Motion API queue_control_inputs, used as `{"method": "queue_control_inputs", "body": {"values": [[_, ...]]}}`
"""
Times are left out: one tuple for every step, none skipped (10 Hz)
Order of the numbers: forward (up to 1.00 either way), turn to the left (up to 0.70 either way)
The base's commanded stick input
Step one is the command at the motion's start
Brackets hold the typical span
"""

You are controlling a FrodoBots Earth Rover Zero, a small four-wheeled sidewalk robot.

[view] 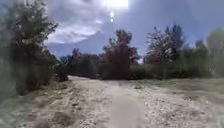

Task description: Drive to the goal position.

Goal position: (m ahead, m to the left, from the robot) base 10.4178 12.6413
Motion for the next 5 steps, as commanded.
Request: {"method": "queue_control_inputs", "body": {"values": [[0.7, 0.0], [0.7, 0.0], [0.7, 0.0], [0.7, 0.0], [0.7, 0.0]]}}
